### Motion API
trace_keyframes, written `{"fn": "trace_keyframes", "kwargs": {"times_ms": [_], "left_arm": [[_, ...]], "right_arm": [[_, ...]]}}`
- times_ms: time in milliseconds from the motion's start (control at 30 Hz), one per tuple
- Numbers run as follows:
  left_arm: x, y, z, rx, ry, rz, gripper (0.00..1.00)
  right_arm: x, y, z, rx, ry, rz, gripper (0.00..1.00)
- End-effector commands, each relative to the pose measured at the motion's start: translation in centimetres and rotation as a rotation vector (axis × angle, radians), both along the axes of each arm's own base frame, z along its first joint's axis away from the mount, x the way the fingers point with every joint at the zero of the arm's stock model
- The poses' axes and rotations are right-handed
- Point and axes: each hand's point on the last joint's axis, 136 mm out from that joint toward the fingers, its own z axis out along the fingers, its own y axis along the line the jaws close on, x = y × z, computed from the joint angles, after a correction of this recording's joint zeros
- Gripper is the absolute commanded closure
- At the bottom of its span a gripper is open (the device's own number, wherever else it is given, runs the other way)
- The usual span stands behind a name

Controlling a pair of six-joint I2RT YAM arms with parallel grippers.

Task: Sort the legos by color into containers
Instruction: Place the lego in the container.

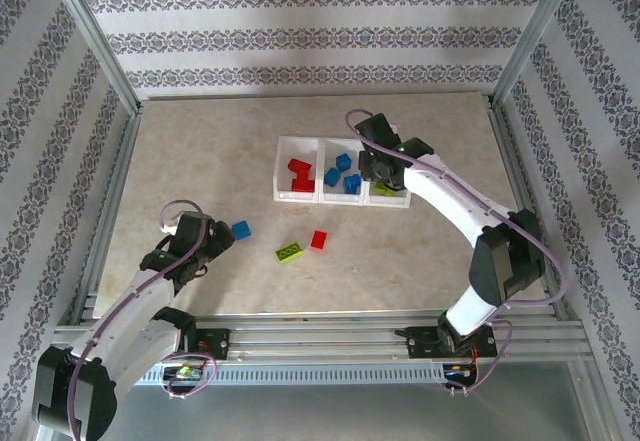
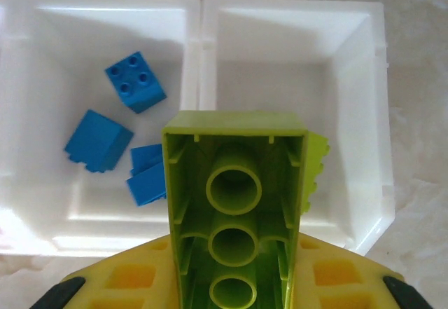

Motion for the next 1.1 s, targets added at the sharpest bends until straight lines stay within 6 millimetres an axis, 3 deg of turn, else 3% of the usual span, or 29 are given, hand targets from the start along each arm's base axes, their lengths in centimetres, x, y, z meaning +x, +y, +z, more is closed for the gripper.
{"fn": "trace_keyframes", "kwargs": {"times_ms": [0,400,833,1067], "left_arm": [[0.6,0.2,0.6,-0.018,-0.035,0.023,0.00],[1.0,0.1,1.1,-0.018,-0.042,0.022,0.01],[0.8,0.0,0.8,-0.024,-0.029,0.016,0.00],[0.6,0.2,1.1,-0.020,-0.034,0.021,0.00]], "right_arm": [[1.4,-0.2,-1.0,0.001,0.025,0.020,0.80],[4.3,-1.2,-5.2,0.006,0.129,-0.003,0.80],[6.1,-3.7,-6.5,0.005,0.153,-0.054,0.75],[6.5,-3.9,-7.5,0.009,0.170,-0.065,0.64]]}}
